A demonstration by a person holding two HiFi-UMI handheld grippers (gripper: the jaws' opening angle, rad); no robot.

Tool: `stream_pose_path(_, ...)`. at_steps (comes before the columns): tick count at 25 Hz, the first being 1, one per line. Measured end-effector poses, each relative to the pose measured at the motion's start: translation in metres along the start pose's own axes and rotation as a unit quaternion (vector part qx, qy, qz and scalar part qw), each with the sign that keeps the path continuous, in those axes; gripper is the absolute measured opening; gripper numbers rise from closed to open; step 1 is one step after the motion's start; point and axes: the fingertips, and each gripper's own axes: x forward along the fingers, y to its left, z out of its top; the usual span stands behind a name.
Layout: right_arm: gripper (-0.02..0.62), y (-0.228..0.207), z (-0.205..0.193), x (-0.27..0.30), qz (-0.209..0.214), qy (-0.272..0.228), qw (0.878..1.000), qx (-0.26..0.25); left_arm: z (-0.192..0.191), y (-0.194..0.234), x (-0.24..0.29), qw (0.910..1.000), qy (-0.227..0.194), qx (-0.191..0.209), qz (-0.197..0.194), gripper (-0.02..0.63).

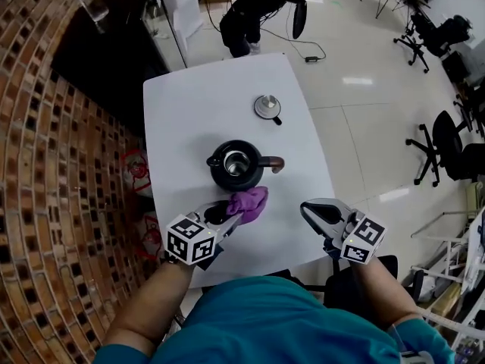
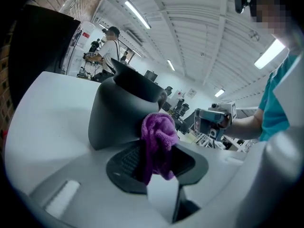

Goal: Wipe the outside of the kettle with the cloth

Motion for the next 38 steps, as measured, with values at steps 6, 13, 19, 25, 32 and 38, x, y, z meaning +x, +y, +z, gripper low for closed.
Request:
stream_pose_path(6, 0.003, -0.015, 0.000, 0.013, -0.004, 0.004, 1.000, -0.001, -0.007, 0.001, 0.012, 0.9997, -0.004, -0.026, -0.001, 0.123)
stream_pose_path(13, 0.003, -0.023, -0.001, 0.008, -0.004, 0.001, 1.000, 0.015, 0.002, -0.010, 0.056, 0.9622, -0.089, -0.256, -0.026, 0.123)
stream_pose_path(19, 0.003, -0.024, -0.008, -0.011, -0.008, -0.004, 1.000, 0.024, 0.009, -0.005, 0.070, 0.8995, -0.166, -0.400, -0.060, 0.123)
stream_pose_path(25, 0.003, -0.027, -0.014, -0.022, -0.012, -0.005, 0.999, 0.032, 0.008, 0.001, 0.078, 0.8933, -0.175, -0.409, -0.063, 0.123)
stream_pose_path(32, 0.003, -0.023, -0.014, -0.021, -0.011, -0.005, 1.000, 0.029, 0.005, 0.000, 0.072, 0.9014, -0.161, -0.398, -0.060, 0.123)
stream_pose_path(38, 0.003, -0.021, -0.006, -0.013, -0.008, -0.008, 1.000, 0.018, -0.003, 0.000, 0.043, 0.9377, -0.129, -0.321, -0.035, 0.123)
